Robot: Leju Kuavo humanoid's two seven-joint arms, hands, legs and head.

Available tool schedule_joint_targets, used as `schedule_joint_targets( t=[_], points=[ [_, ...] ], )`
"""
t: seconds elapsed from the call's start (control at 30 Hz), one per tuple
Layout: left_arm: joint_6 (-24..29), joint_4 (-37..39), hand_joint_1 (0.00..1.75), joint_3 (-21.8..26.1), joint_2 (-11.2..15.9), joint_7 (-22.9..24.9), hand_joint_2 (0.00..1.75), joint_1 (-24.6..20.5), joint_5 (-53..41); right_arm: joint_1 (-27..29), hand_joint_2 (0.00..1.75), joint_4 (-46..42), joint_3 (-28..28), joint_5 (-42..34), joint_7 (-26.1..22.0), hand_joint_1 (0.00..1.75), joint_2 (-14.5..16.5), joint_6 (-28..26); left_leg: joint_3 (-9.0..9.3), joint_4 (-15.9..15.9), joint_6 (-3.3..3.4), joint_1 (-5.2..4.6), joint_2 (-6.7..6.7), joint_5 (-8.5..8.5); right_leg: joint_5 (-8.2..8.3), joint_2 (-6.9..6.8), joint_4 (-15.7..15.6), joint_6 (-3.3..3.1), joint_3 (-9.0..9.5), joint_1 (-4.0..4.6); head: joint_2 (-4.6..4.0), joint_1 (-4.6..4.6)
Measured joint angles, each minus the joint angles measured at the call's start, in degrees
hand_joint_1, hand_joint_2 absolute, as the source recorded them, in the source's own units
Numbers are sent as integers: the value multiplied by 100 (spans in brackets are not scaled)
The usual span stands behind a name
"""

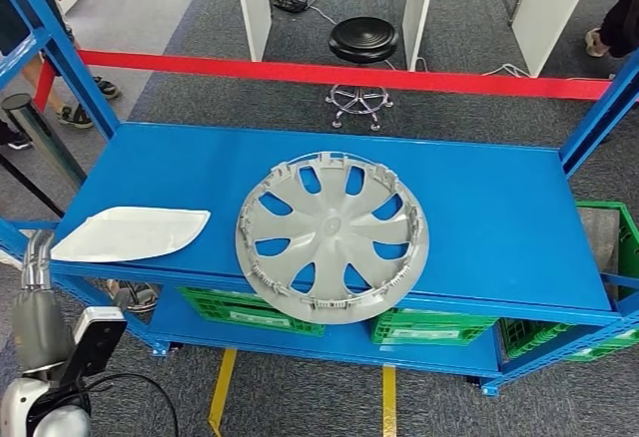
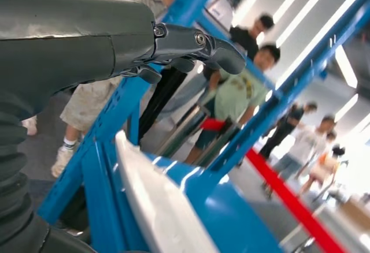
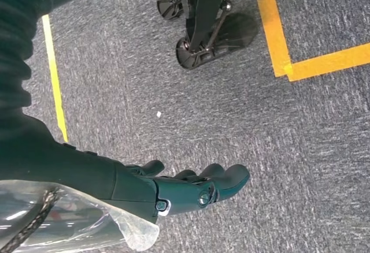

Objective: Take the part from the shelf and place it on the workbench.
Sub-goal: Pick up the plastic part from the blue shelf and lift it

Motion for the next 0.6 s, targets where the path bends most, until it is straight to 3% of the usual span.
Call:
schedule_joint_targets(
  t=[0.6],
  points=[
    [-2465, 574, 0, -369, 1335, 2105, 175, -645, -689, -87, 175, 85, 819, -506, 24, 0, -31, 207, -1, 0, 0, 0, 10, 0, 0, 6, 0, 0, -2, 0, 0, 0]
  ],
)
